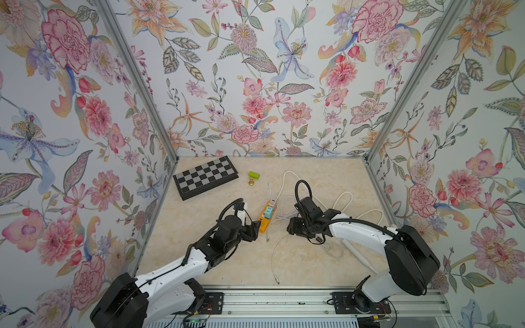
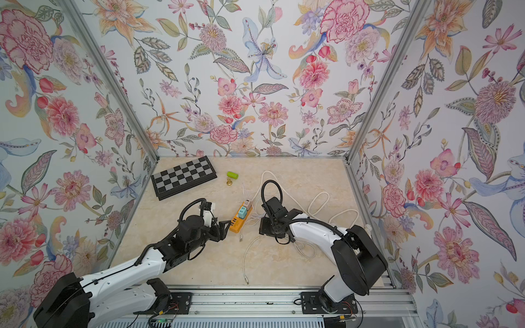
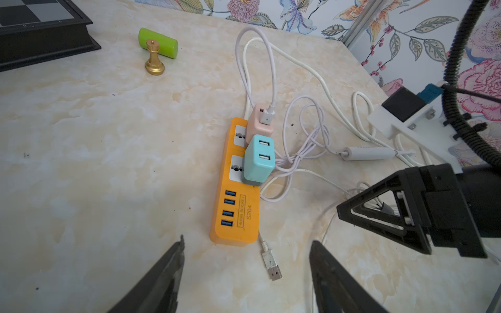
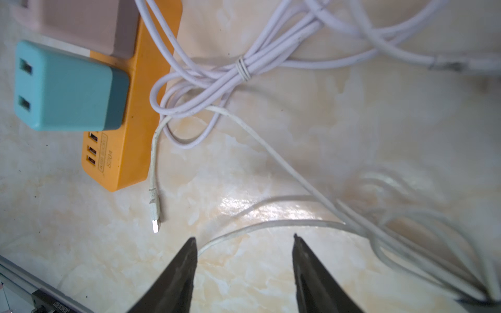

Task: Charge the electric toothbrush
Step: Pick up the charging cable from the center of the board.

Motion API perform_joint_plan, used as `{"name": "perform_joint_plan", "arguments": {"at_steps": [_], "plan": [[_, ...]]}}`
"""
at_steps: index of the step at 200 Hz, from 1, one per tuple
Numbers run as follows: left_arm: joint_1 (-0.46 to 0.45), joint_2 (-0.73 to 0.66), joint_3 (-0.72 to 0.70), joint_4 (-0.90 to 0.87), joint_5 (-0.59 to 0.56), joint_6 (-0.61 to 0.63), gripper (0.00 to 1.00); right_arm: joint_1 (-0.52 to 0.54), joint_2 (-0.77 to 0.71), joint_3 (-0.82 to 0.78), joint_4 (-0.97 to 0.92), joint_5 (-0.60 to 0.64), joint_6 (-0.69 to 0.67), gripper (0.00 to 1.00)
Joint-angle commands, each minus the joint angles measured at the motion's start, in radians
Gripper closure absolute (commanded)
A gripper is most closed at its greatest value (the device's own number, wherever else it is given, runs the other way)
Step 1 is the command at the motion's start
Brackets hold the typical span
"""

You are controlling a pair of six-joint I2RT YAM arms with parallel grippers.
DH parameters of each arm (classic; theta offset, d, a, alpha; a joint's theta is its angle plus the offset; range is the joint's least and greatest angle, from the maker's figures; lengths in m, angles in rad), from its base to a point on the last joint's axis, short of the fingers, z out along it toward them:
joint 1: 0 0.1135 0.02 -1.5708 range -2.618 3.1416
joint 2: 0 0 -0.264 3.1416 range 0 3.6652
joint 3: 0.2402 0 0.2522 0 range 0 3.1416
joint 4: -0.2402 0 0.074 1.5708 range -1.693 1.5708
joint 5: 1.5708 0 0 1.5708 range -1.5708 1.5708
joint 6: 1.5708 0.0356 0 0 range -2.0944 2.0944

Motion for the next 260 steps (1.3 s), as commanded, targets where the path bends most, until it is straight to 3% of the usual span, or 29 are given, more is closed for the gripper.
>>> {"name": "perform_joint_plan", "arguments": {"at_steps": [1,44,94,153,203,260], "plan": [[-0.008,0.006,0.031,0.013,-0.042,0.015,0.27,-0.003,0.024,0.057,0.006,0.054,-0.16,0.45],[-0.008,0.005,0.035,0.024,-0.058,0.023,0.26,-0.019,0.114,0.103,0.006,0.109,-0.326,0.49],[-0.008,0.005,0.035,0.013,-0.077,0.026,0.25,-0.019,0.183,0.112,0.001,0.158,-0.374,0.52],[-0.008,0.003,0.036,0.02,-0.11,0.034,0.25,0.031,0.209,0.126,0.001,0.205,-0.464,0.73],[-0.008,-0.01,0.049,0.038,-0.148,0.103,0.25,0.087,0.145,0.117,0.001,0.308,-0.594,0.99],[-0.008,-0.076,0.101,-0.011,-0.139,0.223,0.25,0.103,-0.045,0.097,0.007,0.318,-0.757,1.0]]}}
